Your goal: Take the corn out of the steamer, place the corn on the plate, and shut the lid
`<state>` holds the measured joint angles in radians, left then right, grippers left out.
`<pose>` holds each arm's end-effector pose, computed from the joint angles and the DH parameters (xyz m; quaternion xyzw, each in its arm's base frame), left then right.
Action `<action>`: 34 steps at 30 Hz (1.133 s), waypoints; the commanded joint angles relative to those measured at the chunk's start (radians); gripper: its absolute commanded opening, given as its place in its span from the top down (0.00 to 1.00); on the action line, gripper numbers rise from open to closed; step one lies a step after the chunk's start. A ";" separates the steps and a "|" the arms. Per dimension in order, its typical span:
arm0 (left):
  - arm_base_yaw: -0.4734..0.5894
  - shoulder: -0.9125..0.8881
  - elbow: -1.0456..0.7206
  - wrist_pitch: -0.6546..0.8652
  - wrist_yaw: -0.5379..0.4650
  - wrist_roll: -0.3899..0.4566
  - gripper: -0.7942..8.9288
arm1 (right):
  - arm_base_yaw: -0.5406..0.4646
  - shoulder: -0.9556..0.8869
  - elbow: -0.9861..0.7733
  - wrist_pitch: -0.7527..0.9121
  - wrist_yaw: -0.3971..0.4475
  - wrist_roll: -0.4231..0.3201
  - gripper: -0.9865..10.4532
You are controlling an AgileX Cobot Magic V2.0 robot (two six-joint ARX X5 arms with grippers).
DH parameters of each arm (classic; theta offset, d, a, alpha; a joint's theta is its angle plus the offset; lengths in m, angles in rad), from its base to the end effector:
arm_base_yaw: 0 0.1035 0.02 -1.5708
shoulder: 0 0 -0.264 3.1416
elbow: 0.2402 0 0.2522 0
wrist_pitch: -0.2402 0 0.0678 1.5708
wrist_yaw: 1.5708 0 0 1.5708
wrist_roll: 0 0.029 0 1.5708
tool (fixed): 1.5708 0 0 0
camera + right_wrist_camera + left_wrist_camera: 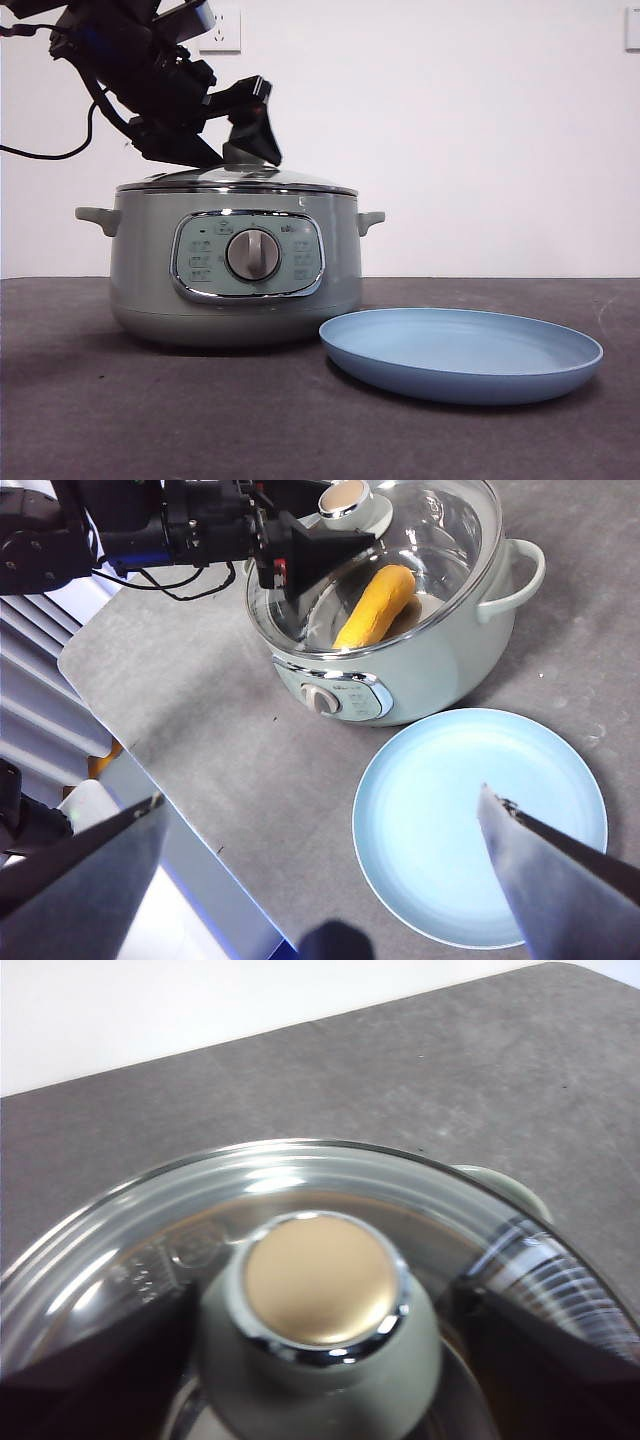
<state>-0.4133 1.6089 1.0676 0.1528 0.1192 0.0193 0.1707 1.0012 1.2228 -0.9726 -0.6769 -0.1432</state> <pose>0.3286 -0.1479 0.2559 0.0374 0.1884 -0.2600 0.9463 0.1639 0.0467 0.3765 0.0309 0.3268 0.4070 0.8524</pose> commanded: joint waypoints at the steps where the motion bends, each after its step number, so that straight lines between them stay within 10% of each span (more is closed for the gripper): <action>1: -0.004 0.011 0.002 0.007 0.013 0.010 0.86 | 0.002 0.000 0.003 0.002 0.002 -0.004 0.44; 34: -0.004 -0.078 0.002 0.093 0.020 0.008 0.93 | 0.002 0.000 0.003 0.002 0.003 -0.004 0.44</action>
<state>-0.4152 1.5497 1.0653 0.2031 0.1352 0.0257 0.1707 1.0012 1.2228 -0.9726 -0.6735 -0.1432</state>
